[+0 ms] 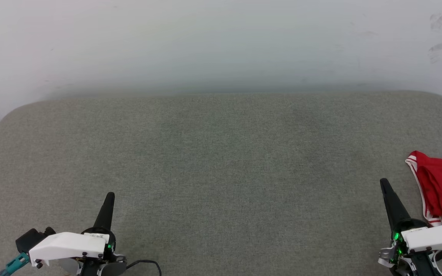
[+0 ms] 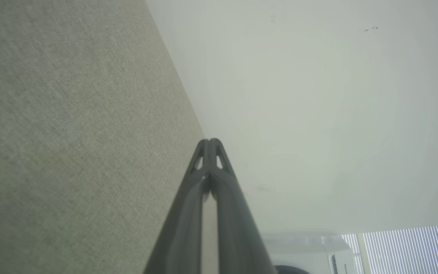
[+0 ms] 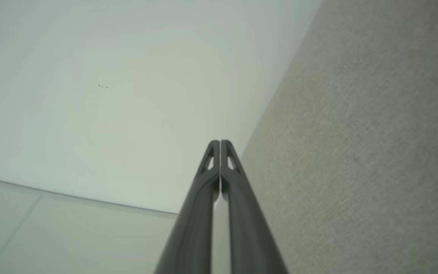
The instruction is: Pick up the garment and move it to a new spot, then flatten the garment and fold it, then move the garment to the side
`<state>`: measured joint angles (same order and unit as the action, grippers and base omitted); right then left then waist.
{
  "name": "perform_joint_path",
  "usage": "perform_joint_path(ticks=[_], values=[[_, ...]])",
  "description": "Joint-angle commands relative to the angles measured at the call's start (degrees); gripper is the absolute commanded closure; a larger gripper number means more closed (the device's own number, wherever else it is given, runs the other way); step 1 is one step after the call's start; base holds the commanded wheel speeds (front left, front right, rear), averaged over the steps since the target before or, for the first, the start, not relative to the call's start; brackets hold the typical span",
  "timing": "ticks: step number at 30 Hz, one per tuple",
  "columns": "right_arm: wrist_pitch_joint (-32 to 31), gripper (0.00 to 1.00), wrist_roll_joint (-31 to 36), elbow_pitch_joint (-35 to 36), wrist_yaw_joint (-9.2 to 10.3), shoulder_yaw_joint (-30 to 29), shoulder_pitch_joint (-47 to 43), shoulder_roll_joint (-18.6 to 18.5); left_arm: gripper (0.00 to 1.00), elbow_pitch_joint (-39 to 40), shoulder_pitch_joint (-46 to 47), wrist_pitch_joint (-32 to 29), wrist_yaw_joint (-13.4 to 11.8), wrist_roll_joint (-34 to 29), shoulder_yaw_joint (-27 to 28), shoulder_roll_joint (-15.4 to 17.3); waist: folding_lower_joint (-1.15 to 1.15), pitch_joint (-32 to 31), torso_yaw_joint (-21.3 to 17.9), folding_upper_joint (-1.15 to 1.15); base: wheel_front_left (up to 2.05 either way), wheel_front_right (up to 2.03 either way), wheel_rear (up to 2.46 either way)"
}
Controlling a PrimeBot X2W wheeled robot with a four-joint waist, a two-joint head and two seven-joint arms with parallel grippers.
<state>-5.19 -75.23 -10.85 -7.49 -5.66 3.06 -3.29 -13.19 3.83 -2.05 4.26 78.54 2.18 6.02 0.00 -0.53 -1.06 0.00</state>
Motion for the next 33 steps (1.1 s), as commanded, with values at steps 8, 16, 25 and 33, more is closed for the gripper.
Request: perform_joint_path(ticks=[8, 16, 25, 33], values=[[-0.5, 1.0, -4.6, -0.7, 0.0, -0.3, 1.8, 0.3, 1.0, -0.1, 1.6, -1.3, 1.1, 3.7, 1.4, -0.8, 0.0, 0.1, 0.2, 0.0, 0.0, 0.0, 0.0], [-0.7, 1.0, -8.2, -1.5, 0.0, -0.5, 2.2, 0.3, 1.0, -0.4, 1.9, -2.2, 1.8, 6.7, 2.2, -1.5, 0.0, 0.3, 0.4, 0.0, 0.0, 0.0, 0.0], [-1.0, 1.0, -12.0, -2.2, 0.0, -0.7, 2.9, 0.4, 1.0, -0.6, 2.3, -3.2, 2.5, 9.8, 3.2, -2.2, 0.0, 0.5, 0.7, 0.0, 0.0, 0.0, 0.0], [-1.3, 1.0, -15.2, -3.0, 0.0, -0.9, 3.2, 0.5, 1.0, -0.8, 2.5, -4.0, 3.0, 12.4, 4.0, -2.8, 0.0, 0.6, 0.9, 0.0, 0.0, 0.0, 0.0]])
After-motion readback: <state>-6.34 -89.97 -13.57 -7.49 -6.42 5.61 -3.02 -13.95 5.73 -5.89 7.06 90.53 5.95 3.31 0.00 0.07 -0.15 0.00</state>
